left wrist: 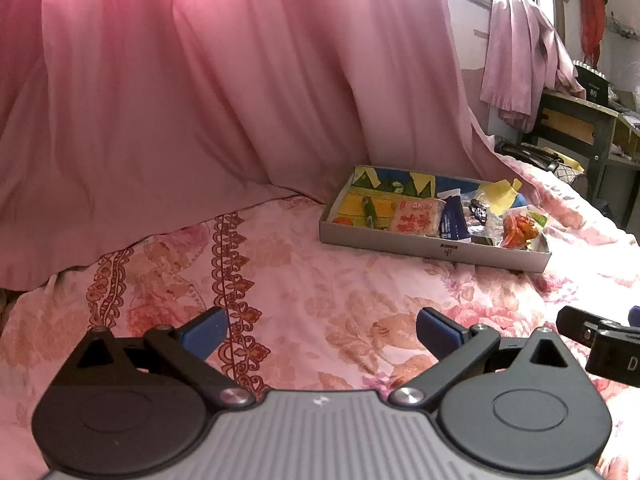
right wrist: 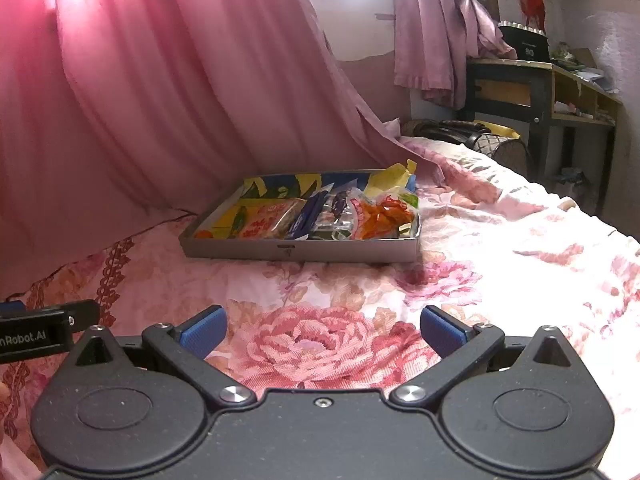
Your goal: Organize snacks
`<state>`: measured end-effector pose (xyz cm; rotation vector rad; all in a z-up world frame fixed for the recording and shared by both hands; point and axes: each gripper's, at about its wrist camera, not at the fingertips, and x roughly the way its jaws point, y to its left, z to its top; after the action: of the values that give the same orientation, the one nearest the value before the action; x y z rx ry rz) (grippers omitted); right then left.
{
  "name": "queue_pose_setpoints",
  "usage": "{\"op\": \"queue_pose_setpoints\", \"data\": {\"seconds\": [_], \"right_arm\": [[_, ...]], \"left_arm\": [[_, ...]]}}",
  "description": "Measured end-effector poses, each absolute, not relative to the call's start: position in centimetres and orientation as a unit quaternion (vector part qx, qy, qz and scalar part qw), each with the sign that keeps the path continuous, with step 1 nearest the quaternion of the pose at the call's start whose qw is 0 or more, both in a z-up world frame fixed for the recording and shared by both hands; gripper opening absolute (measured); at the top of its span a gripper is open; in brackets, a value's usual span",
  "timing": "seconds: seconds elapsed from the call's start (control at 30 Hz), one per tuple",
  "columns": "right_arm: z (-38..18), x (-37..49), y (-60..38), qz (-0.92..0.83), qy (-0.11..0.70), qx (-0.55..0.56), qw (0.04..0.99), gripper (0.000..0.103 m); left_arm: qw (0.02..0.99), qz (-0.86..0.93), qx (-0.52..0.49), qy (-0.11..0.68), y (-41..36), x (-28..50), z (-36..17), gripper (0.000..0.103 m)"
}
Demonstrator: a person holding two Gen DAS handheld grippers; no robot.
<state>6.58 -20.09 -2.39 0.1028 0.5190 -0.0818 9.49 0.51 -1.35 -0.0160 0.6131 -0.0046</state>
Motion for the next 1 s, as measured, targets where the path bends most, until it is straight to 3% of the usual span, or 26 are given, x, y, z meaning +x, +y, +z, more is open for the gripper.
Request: {"op": "queue_pose_setpoints", "data": {"seconds": [1.0], "right_arm": [[-2.48,6.62,-20.13,-0.041,0.259,0.05,0.964,0.102]], "left_arm": [[0.953,-0.005,-0.004,0.304,0.43,9.5,-1.49,0.103]]}}
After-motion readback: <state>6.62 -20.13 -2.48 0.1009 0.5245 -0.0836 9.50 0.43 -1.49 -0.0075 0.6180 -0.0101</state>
